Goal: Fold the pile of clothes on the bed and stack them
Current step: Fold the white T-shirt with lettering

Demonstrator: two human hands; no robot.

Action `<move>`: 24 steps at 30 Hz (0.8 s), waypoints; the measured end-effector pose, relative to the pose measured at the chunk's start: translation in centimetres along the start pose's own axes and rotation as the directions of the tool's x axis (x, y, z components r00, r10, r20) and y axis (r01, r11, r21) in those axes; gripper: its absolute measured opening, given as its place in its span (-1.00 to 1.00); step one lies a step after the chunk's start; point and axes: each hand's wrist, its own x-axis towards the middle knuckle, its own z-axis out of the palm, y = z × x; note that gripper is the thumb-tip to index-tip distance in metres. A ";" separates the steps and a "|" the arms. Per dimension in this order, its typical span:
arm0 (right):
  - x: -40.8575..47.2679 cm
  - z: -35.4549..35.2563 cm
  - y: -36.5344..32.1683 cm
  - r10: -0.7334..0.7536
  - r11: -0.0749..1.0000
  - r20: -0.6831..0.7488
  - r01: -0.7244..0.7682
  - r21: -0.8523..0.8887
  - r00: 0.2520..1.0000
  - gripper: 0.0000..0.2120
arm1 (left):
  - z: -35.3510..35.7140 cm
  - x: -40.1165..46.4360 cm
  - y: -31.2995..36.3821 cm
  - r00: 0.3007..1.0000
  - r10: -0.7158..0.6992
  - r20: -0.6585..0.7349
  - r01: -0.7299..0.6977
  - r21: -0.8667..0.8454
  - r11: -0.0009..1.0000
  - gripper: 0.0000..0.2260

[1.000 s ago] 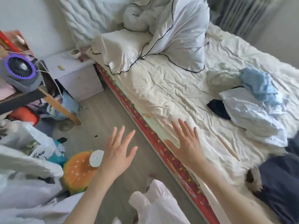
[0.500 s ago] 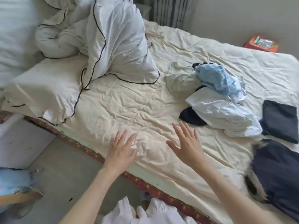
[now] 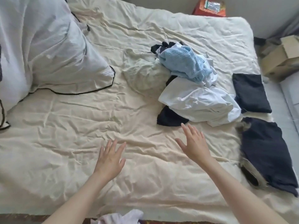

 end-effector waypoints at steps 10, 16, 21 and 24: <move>16.7 4.3 1.9 -0.038 0.988 -0.136 0.016 -0.156 0.990 -0.49 | 7.7 13.4 -0.9 0.991 -0.007 0.131 -0.003 0.077 0.997 -0.24; 24.4 5.8 2.8 -0.123 0.943 -0.212 0.047 -0.329 0.969 -0.67 | 10.4 17.8 -1.1 0.978 -0.063 0.199 0.035 0.138 0.990 -0.09; 25.5 7.4 2.9 -0.123 0.983 -0.317 0.072 -0.168 0.940 -0.78 | 10.7 18.7 -1.0 0.977 -0.082 0.195 0.052 0.154 0.987 -0.07; 23.8 6.8 2.7 -0.107 0.994 -0.342 0.098 -0.045 0.934 -0.79 | 9.6 18.9 -0.9 0.964 -0.082 0.251 0.051 0.130 0.990 -0.09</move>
